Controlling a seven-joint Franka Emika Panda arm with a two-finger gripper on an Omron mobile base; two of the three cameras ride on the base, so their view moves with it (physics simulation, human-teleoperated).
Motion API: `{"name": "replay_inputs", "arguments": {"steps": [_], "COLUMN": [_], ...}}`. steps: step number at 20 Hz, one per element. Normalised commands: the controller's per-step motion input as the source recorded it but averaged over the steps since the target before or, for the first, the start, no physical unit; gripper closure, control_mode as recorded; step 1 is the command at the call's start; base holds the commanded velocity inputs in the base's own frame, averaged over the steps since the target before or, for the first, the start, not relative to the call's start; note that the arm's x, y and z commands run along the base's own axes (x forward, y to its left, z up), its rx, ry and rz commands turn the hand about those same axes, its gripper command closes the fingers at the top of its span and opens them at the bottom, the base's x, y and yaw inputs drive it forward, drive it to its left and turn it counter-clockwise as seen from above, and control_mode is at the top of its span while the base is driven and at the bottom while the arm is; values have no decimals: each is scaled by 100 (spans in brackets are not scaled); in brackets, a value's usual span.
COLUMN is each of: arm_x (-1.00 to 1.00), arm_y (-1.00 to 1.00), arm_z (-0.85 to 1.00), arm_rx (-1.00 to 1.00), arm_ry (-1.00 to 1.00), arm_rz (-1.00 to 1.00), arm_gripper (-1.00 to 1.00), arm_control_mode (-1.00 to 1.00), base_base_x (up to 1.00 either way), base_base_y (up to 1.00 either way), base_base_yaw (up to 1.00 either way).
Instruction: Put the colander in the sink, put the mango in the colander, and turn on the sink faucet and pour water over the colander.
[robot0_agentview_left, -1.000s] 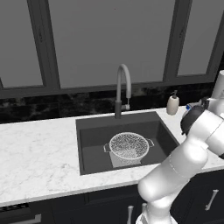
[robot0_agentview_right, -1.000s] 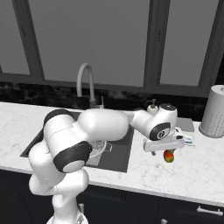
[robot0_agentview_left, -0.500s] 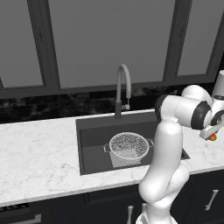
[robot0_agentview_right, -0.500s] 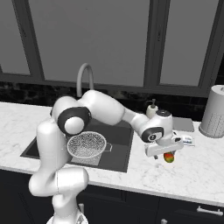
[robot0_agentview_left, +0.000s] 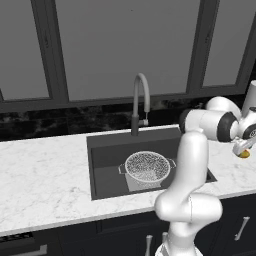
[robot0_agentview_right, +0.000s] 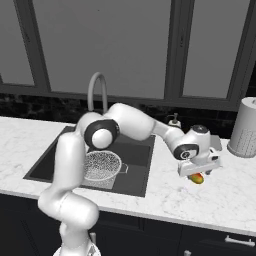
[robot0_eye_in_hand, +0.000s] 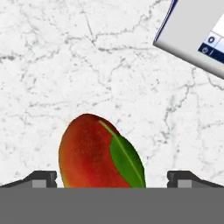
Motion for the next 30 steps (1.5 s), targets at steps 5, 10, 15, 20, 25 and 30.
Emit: {"name": "replay_inputs", "arguments": {"steps": [5, 10, 15, 20, 25, 30], "arm_x": [29, 32, 9, -32, -20, 0], "arm_y": [0, 15, 26, 51, 97, 100], "arm_z": [-26, -63, -90, -94, -95, -85], "arm_rx": [0, 0, 0, 2, 4, 3], "arm_ry": [7, 23, 20, 5, 0, 0], "arm_rz": [0, 0, 0, 0, -1, -6], "arm_gripper": [-100, -100, -100, -100, -100, -100], "arm_control_mode": [-100, -100, -100, -100, -100, -100], "base_base_x": [0, 0, 0, 0, 0, 0], "base_base_y": [0, 0, 0, 0, 0, 0], "base_base_yaw": [0, 0, 0, 0, 0, 0]}}
